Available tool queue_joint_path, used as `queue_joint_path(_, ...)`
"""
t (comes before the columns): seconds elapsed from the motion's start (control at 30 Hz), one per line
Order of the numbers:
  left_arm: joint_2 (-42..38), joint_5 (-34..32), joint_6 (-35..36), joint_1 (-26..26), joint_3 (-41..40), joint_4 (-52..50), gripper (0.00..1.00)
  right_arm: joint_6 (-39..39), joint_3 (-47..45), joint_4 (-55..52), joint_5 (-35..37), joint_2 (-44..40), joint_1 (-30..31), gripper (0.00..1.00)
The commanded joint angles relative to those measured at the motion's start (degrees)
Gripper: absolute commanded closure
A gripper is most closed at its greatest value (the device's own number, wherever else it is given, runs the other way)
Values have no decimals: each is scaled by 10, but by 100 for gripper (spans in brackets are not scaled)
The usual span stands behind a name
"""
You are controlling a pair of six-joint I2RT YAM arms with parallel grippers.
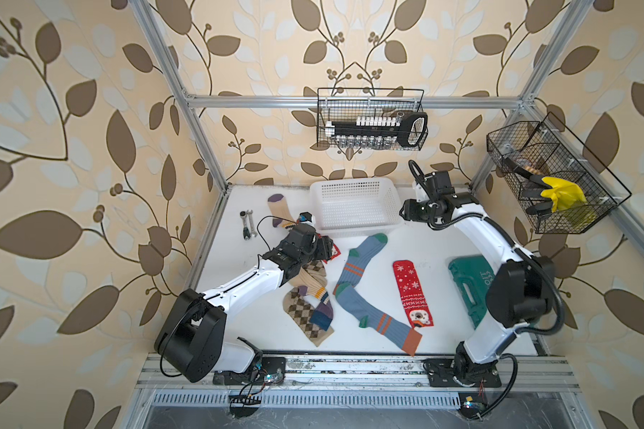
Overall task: Place the socks together as a pair
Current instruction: Move the sock to the center of the board.
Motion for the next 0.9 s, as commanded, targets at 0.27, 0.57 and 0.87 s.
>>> queue_joint_path(0.27, -65, 36, -46, -137, -73, -87, 25, 60, -259, 74, 25, -49, 101, 45)
queue_joint_path(0.57, -116, 11, -119, -145, -140, -66, 28, 104, -352, 164, 16, -16, 49, 48)
queue_joint_path(0.87, -135, 102, -132, 22, -226, -22, 29, 125, -364, 234, -71, 23, -102, 54)
